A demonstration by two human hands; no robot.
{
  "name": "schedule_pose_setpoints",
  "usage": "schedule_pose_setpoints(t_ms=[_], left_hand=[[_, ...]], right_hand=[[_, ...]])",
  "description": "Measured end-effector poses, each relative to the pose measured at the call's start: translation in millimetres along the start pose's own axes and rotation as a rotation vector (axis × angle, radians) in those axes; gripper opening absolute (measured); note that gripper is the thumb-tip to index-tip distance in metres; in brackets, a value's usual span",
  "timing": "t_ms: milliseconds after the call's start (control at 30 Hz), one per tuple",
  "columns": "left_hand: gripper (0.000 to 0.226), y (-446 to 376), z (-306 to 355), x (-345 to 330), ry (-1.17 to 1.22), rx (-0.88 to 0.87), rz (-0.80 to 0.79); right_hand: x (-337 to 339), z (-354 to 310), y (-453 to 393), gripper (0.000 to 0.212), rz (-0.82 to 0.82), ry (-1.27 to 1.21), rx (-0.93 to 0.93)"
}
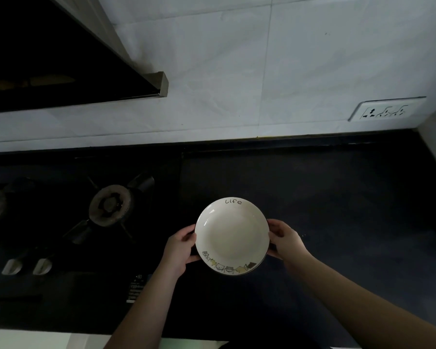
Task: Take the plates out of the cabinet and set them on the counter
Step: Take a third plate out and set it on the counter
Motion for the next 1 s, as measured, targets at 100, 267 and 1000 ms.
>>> schedule_pose_setpoints(t_ms=[100, 267, 1000], left_hand=[[0.029, 0, -1, 2, -0.028, -0.023, 0.009], [0.032, 5, -4, 4, -0.070, -0.074, 0.042], [0.049, 156, -33, 28, -1.371, -0.981, 0.087]], right_hand=[[0, -1, 2, 0.025, 0.005, 0.031, 0.011], [0, -12, 8, 0.021, 0.009, 0.129, 0.082], [-28, 26, 173, 0.050, 0.081, 1.361, 0.492]])
Point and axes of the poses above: each hand's wrist, its own y-axis away from the middle knuckle, its own x-axis out of the back of the hand, z = x × y, the point moved 7 cm from there along -y, towards the middle knuckle
